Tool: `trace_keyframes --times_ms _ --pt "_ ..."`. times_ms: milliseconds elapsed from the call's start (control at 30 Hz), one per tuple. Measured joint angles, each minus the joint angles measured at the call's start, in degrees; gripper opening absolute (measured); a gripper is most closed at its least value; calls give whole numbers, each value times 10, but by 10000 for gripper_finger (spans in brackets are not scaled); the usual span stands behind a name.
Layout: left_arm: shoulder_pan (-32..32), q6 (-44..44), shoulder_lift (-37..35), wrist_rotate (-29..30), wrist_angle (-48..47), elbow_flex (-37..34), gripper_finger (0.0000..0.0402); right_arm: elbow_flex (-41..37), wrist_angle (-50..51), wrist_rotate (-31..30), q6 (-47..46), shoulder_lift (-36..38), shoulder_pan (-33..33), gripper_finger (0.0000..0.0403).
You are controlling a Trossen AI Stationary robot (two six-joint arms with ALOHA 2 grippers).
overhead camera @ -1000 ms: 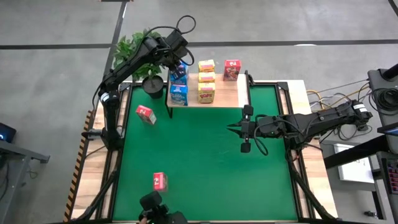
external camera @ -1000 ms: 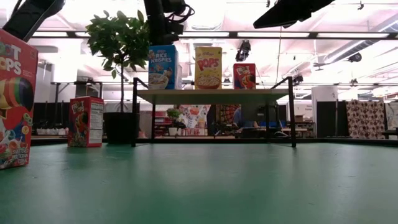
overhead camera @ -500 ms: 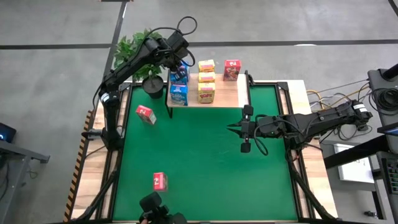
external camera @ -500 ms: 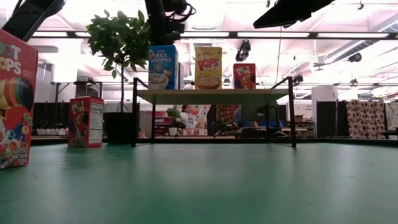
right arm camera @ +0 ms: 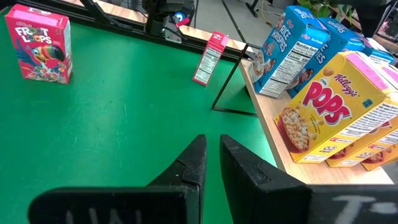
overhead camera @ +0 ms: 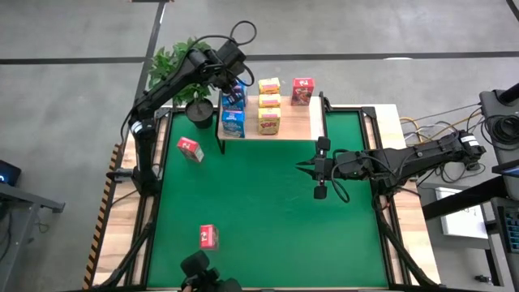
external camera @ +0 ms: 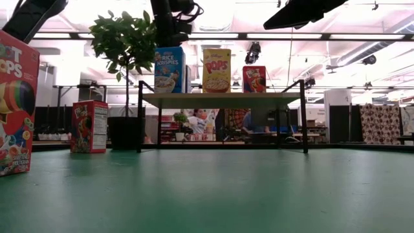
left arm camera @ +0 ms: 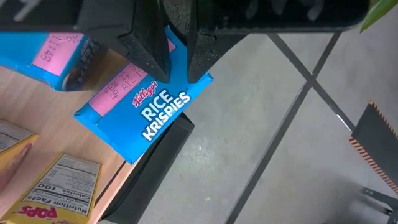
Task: Stack cereal on shelf
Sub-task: Put the blue cereal box on the shelf
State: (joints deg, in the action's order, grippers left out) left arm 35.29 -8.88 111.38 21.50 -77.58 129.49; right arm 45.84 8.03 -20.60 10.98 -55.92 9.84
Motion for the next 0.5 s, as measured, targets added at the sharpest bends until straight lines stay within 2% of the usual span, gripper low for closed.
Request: trace_keyframes --times_ms 500 --pt "-5 -11 -38 -1 4 0 39 0 -2 0 0 0 0 34"
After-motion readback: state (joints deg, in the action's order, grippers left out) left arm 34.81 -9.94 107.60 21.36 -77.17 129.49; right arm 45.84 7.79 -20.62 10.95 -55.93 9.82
